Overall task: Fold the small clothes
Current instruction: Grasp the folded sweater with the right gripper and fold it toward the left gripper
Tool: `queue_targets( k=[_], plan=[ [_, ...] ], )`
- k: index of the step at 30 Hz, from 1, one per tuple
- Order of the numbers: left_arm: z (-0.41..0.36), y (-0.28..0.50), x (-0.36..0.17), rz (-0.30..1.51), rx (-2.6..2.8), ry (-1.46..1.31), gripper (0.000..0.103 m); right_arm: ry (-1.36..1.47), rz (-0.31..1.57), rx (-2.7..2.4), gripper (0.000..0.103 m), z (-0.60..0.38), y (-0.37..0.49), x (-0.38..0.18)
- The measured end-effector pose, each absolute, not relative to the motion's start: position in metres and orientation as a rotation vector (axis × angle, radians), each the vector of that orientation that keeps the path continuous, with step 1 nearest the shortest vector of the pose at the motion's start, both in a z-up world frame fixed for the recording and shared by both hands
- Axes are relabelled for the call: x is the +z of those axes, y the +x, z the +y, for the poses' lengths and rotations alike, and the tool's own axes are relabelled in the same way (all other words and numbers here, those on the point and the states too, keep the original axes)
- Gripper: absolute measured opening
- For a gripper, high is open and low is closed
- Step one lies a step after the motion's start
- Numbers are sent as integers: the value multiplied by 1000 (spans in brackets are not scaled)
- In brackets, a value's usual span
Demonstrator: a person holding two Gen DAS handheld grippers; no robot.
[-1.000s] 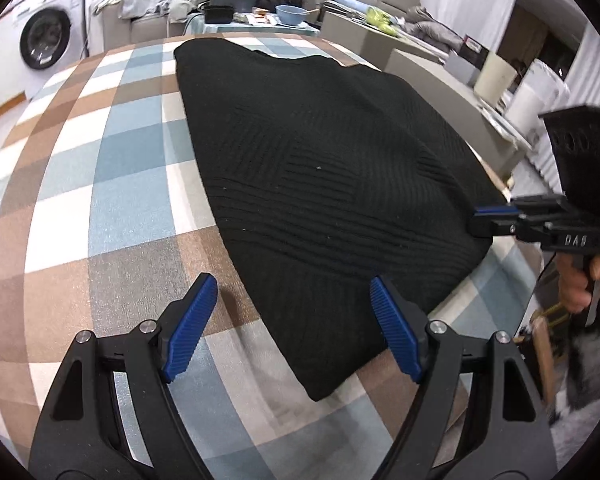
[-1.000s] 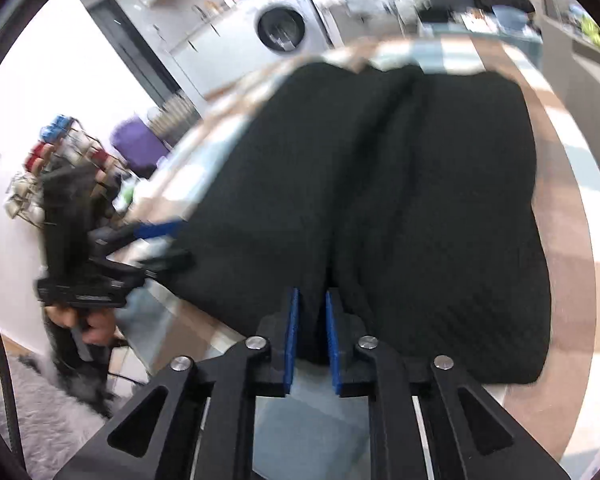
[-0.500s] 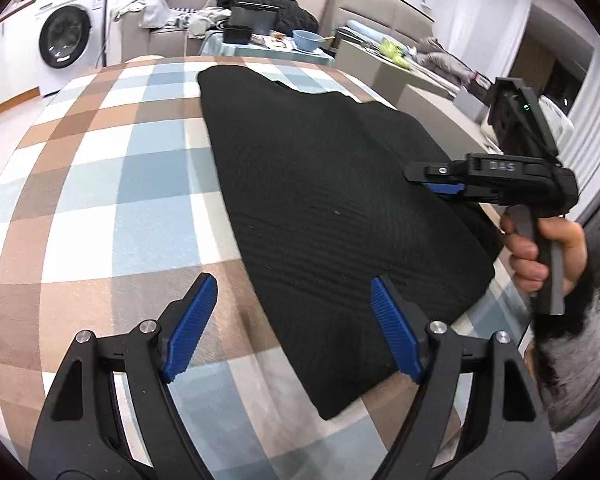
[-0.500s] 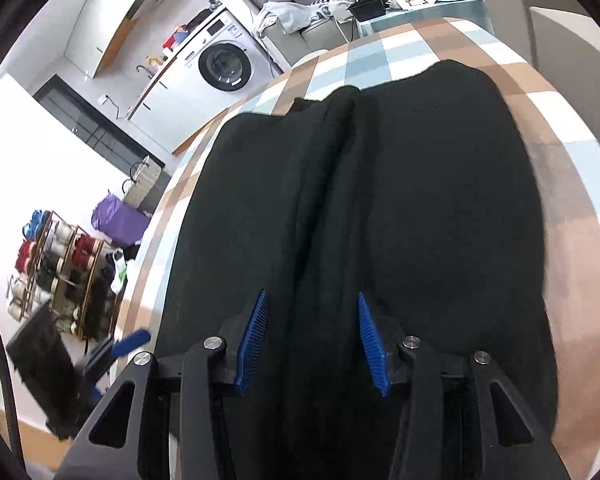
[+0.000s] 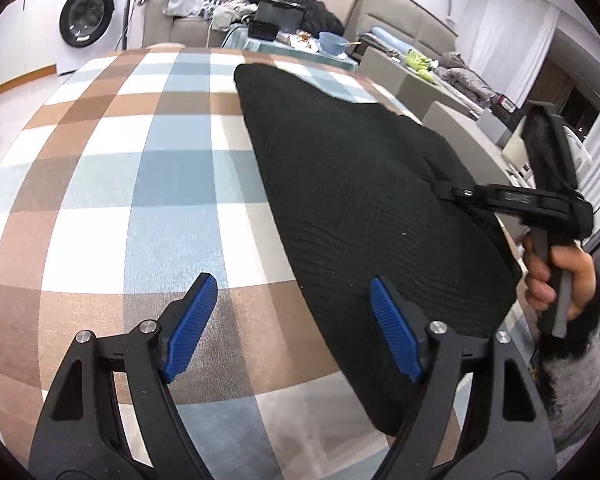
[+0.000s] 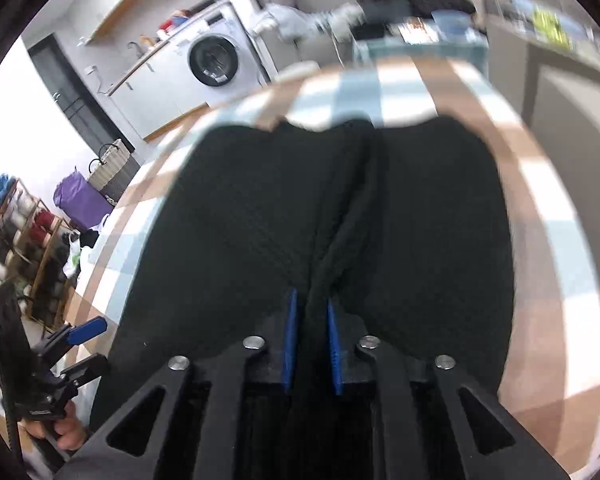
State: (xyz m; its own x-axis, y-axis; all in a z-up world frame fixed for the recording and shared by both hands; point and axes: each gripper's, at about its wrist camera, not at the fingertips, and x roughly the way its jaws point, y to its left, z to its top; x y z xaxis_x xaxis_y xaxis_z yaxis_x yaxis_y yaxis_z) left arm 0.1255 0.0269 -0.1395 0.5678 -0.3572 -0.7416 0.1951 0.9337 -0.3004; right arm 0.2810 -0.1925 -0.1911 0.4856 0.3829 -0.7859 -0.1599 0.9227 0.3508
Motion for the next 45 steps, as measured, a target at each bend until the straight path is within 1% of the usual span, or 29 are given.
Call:
queue_targets(
  k=[3,5,8,11,14,16,19,25,26,27,28,29,30,32,33,37,43,45],
  plan=[
    [22,127,-145,942,-337,-209,77,300,1013,368,28,-204,262,-188],
    [18,123,-146,944,-352,-198,77,342,1016,416,32,-208,241,-186],
    [10,109,-147,943,-390,-142,77,312,1024,473,37,-206,204,-188],
    [-2,88,-149,930,-431,-44,77,197,1031,454,38,-201,178,-188],
    [-4,83,-147,931,-439,-30,77,207,1010,442,39,-206,168,-183],
    [0,90,-146,941,-442,-84,78,225,950,416,40,-216,166,-172],
    [1,111,-148,955,-382,-131,78,261,896,339,45,-235,166,-163],
    [-10,148,-150,930,-364,-171,76,238,921,192,46,-256,180,-177],
    [-10,154,-150,924,-365,-188,73,228,931,185,46,-255,181,-178],
    [-9,159,-150,921,-360,-212,53,208,942,171,46,-253,182,-181],
    [-8,163,-151,925,-353,-228,43,184,947,162,46,-252,182,-182],
    [-6,168,-152,931,-328,-241,27,166,946,163,46,-247,182,-186],
    [-3,169,-150,916,-320,-256,13,154,946,163,46,-244,182,-187],
    [0,170,-147,898,-300,-257,8,146,953,165,46,-243,181,-188],
    [1,168,-147,889,-293,-258,7,143,958,166,47,-242,181,-188],
    [8,161,-147,867,-260,-248,7,114,973,166,47,-233,181,-191],
    [50,138,-141,852,-211,-231,7,95,1015,308,47,-200,173,-194],
    [60,131,-141,847,-180,-200,7,107,1001,374,47,-189,172,-189]
  ],
)
